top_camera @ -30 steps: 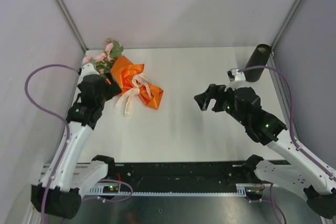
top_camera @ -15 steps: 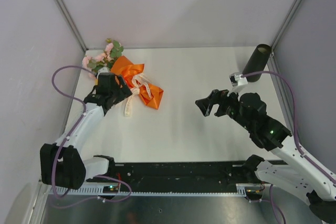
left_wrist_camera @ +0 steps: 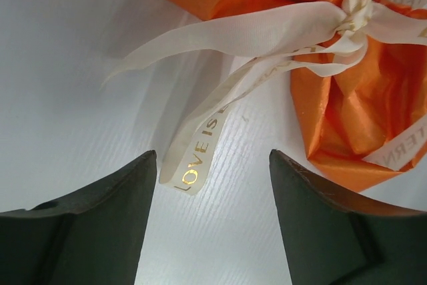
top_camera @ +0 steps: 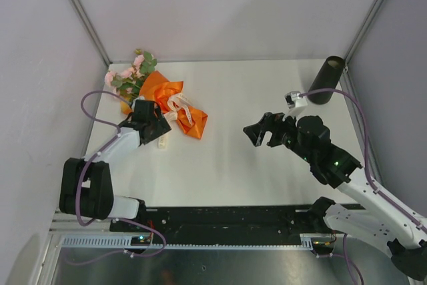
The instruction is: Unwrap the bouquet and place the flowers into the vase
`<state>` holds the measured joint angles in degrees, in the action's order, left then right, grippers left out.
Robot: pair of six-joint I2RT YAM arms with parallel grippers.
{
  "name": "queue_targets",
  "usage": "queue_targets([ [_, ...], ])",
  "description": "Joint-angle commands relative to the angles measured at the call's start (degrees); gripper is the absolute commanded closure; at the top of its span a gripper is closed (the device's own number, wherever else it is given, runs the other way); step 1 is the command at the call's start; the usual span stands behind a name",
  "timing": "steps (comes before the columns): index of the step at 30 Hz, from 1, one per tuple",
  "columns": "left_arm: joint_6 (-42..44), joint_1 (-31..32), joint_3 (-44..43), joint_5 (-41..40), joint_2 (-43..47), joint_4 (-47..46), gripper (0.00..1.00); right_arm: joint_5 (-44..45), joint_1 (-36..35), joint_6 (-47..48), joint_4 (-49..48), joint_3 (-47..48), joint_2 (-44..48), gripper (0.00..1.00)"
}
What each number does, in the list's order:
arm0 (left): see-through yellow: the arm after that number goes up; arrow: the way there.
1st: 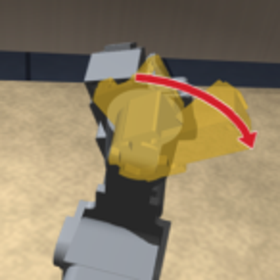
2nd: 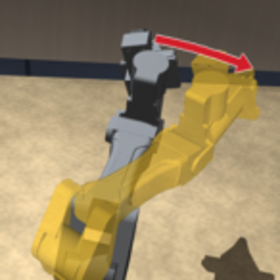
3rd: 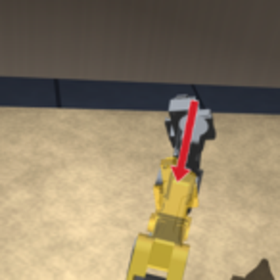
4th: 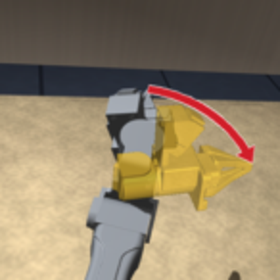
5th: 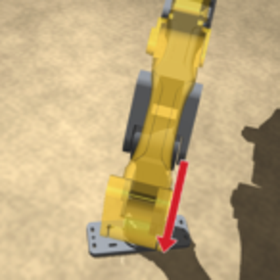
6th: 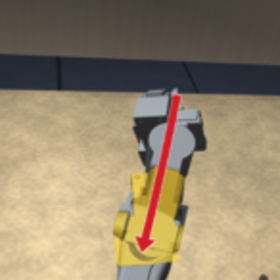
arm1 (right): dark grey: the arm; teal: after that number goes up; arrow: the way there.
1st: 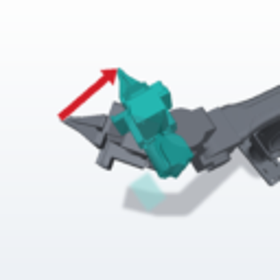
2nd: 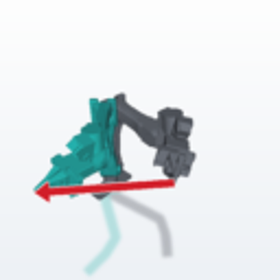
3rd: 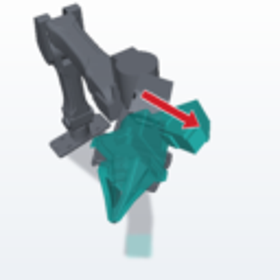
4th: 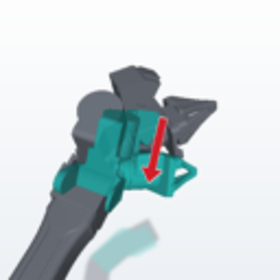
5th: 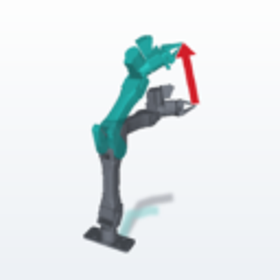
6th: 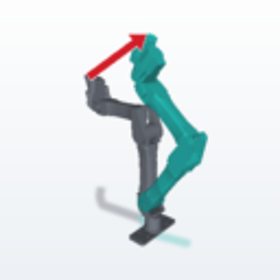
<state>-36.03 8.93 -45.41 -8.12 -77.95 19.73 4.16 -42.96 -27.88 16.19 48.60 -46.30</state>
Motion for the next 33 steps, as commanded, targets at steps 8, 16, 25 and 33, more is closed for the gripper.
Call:
queue_targets([
  [8,-3.2,2.2,2.5,-2.3,-2.8,-4.3,0.36,-1.0,0.2,-1.9,-5.5,0.1,-1.5,0.08],
  [16,-3.2,3.5,4.4,-1.2,-0.5,-5.1,0.72,-0.6,0.3,-2.7,-8.8,0.1,-4.1,0.10],
  [25,-4.5,6.3,12.2,4.1,12.4,-5.1,1.00,-1.2,0.1,-3.2,-19.0,0.1,-13.2,0.21],
  [33,-9.1,8.0,19.3,7.2,23.7,-4.6,1.00,-2.4,-1.7,-2.9,-27.9,4.4,-29.7,0.33],
])
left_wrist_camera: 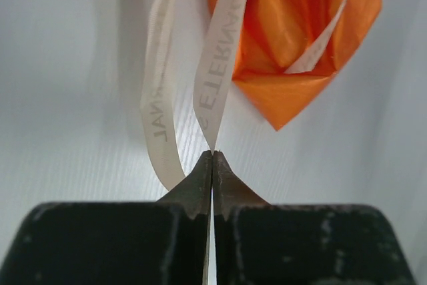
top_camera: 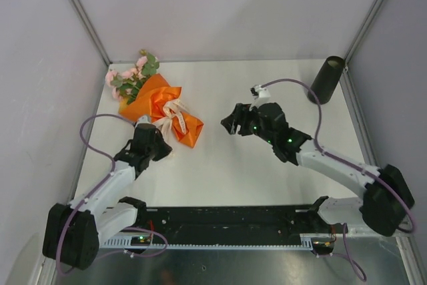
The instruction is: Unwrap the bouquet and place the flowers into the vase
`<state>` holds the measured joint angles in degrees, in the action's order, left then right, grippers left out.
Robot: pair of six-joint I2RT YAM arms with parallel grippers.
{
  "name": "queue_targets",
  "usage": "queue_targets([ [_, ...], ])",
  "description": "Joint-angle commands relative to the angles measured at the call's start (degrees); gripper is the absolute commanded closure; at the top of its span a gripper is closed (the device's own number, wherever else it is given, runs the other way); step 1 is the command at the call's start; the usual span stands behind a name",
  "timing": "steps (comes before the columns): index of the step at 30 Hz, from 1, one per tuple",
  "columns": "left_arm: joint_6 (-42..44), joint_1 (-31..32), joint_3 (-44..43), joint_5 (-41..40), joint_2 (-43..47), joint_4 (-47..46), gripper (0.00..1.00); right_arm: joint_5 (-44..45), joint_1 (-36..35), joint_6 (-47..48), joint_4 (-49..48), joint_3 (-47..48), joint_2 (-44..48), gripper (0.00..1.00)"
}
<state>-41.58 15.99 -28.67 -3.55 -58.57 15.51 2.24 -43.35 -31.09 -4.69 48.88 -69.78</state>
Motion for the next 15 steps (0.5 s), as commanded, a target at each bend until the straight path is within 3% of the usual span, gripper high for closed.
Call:
queue_targets([
  [1,-4.1,1.1,3.2,2.9,5.7,-0.3,1.00,-0.3,-1.9,0.5,-7.7,5.0,-8.2,0.35],
  [7,-6.6,1.8,6.2,6.0,11.5,0.8,1.00,1.6,-5.9,0.6,-9.6,13.2,-20.4,0.41],
  [15,-6.3,1.9,7.7,4.4,16.4,3.5,1.00,2.3,-9.5,-3.7,-14.4,23.3,-34.9,0.46],
])
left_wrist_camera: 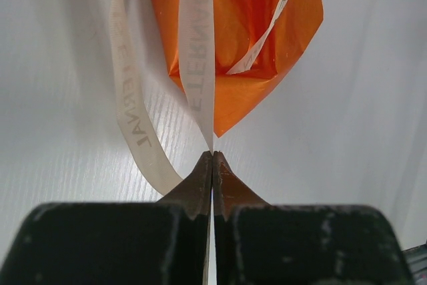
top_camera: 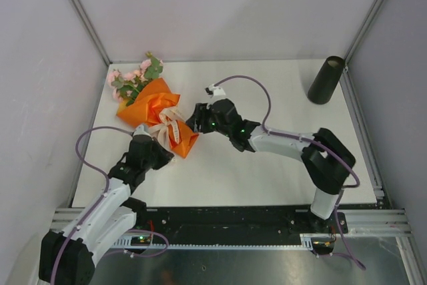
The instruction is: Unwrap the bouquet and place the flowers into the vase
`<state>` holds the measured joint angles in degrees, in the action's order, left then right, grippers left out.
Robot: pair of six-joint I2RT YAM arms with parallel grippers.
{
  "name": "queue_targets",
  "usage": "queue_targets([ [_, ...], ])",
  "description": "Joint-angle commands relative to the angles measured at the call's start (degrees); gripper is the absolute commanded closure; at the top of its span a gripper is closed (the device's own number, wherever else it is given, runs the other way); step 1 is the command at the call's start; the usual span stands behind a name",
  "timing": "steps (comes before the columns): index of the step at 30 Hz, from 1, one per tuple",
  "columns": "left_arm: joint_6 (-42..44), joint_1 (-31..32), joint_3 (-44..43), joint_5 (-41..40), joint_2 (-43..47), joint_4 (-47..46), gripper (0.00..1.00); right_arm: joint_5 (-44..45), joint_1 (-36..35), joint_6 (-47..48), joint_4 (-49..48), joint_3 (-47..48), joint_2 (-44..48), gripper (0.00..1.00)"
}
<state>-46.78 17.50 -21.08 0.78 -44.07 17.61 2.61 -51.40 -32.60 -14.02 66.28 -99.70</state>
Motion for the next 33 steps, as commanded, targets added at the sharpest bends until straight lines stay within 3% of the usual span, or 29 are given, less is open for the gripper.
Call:
queue_targets([
  [1,-1.3,0.3,0.0,-0.2,2.6,2.0,1.00,2.3,-2.0,-2.4,-5.0,7.5,-6.5,0.46],
  [6,-1.8,0.3,-0.8,-6.3,4.6,4.8,1.00,3.9,-3.7,-4.5,-2.3,17.0,-15.0,0.46],
  [13,-1.3,0.4,-1.8,-7.3,4.6,6.0,1.00,6.0,-4.8,-5.5,4.8,27.2,-23.7,0.46],
  [28,-1.5,0.3,-2.0,-8.6,6.1,6.9,1.00,11.4,-6.2,-2.3,12.0,33.2,-28.9,0.44],
  [30,-1.4,0.4,-2.0,-8.8,6.1,7.0,1.00,12.0,-6.2,-2.1,12.8,33.8,-29.2,0.49],
  [33,-1.3,0.4,-2.0,-8.9,5.9,6.9,1.00,12.8,-6.4,-1.5,13.0,33.9,-28.8,0.63],
])
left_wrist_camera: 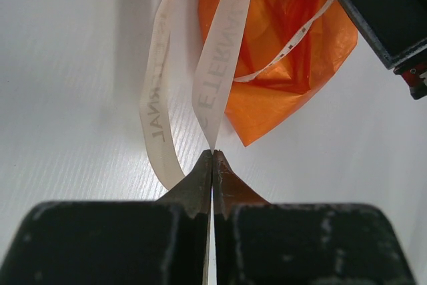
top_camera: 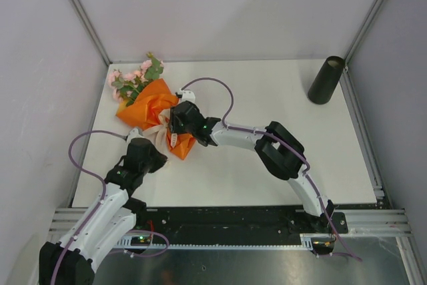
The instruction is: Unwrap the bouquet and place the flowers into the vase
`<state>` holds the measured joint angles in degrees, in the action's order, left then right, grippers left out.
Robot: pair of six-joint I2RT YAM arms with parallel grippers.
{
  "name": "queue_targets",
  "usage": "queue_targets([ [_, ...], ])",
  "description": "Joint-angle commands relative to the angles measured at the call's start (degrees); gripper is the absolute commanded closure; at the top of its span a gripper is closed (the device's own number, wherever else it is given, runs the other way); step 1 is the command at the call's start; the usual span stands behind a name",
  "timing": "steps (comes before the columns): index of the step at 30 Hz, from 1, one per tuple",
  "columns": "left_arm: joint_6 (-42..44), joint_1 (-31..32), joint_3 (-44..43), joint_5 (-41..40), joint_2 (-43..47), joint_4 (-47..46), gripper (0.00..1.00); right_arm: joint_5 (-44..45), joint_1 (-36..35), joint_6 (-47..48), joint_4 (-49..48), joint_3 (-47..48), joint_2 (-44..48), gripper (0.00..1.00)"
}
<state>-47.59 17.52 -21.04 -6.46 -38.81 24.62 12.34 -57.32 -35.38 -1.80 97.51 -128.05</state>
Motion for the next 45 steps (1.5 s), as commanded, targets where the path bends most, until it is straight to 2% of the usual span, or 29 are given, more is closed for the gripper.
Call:
queue_targets([
  [1,-0.5,0.3,-2.1,-1.7,0.6,-0.1,1.00,3.4,-0.4,1.5,0.6,2.4,0.0,0.69],
  [5,0.0,0.4,-2.4,-2.1,0.5,0.0,1.00,4.7,-0.1,2.8,-0.4,-0.1,3.3,0.93],
  [8,0.7,0.3,-3.3,-2.4,-0.2,-0.1,1.00,5.3,1.5,2.4,-1.8,-4.8,7.7,0.99],
  [14,1.4,0.3,-4.2,-2.6,-3.1,-0.1,1.00,6.3,7.1,-0.7,-3.9,-19.8,19.7,1.00],
  [22,0.5,0.3,-3.4,-3.1,-4.2,-0.3,1.00,4.6,14.8,-2.7,-4.1,-32.2,28.3,1.00],
  [27,1.8,0.4,-4.3,1.0,-6.7,-2.9,1.00,9.7,16.3,-3.7,-0.6,-37.0,33.9,1.00],
  [32,2.9,0.5,-5.2,1.8,-9.4,-3.1,1.00,17.5,19.4,-8.1,6.4,-42.3,41.5,1.00],
  [37,3.4,0.5,-5.8,0.7,-11.4,-3.1,1.00,19.7,24.1,-8.9,8.3,-48.0,48.9,1.00],
  [45,5.5,0.5,-8.7,-0.4,-14.2,-3.1,1.00,21.5,32.5,-8.6,11.7,-51.7,56.3,1.00],
])
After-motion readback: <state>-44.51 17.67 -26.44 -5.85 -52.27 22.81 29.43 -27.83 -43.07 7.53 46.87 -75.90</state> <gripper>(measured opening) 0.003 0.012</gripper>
